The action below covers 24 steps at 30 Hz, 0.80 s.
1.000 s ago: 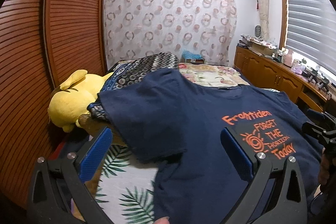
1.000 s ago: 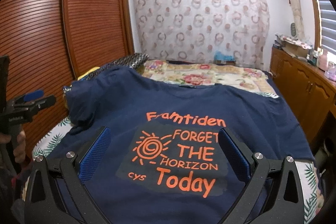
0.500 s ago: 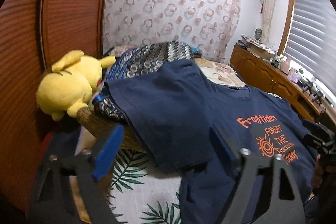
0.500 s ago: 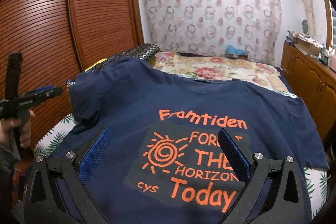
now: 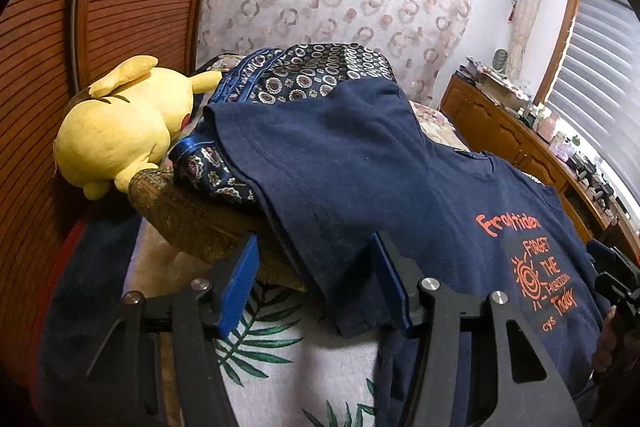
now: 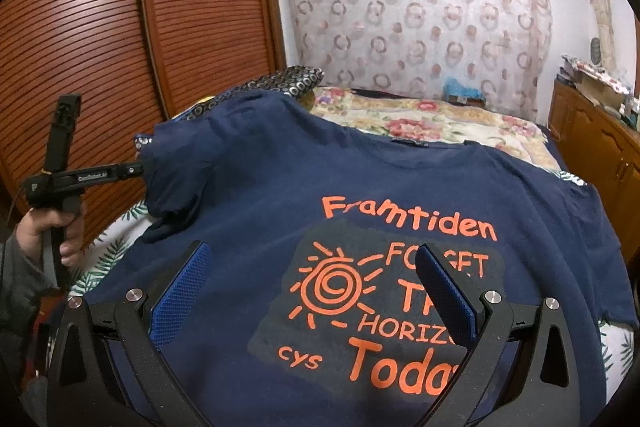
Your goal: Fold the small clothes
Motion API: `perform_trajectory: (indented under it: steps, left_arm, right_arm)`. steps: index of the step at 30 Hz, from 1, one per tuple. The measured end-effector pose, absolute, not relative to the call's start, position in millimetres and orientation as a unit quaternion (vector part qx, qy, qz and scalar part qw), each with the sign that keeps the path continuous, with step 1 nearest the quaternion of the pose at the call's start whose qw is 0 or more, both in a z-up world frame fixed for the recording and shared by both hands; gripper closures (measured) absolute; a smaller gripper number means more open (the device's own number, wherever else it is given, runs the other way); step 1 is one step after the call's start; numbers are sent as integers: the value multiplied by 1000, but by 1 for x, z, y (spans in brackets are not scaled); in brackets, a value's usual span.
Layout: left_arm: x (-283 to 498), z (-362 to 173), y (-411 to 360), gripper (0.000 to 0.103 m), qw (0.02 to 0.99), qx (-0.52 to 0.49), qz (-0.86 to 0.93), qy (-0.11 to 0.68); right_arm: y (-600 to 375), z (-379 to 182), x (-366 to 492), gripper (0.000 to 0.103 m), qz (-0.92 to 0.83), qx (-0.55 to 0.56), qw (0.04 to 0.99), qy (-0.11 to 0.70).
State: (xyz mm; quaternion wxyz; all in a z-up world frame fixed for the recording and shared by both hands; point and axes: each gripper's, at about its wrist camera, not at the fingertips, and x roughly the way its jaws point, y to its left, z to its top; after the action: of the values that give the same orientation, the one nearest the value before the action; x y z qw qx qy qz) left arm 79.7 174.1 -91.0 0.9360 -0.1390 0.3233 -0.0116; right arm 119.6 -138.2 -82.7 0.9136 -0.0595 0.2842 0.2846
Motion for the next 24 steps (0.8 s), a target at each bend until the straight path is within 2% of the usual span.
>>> perform_trajectory:
  steps: [3,7,10,17,24]
  left_arm:
    - [80,-90,173,63,937,-133,-19,322]
    - [77,-88,175,91,938,-134,-27,319]
    - [70,-79,173,102,943,-131,-36,304]
    - [63,-40,151,103,957,-104,-53,266]
    - [99,-3,104,103,961,-61,-91,254]
  right_arm:
    - [-139,-85,120,0,284,-58,914,285]
    - [-140,-89,120,0,283,-58,913,289]
    - [-141,-90,119,0,284,-56,912,291]
    - [-149,-92,120,0,280,-47,914,291]
    - [-170,-87,122,0,263,-32,921,285]
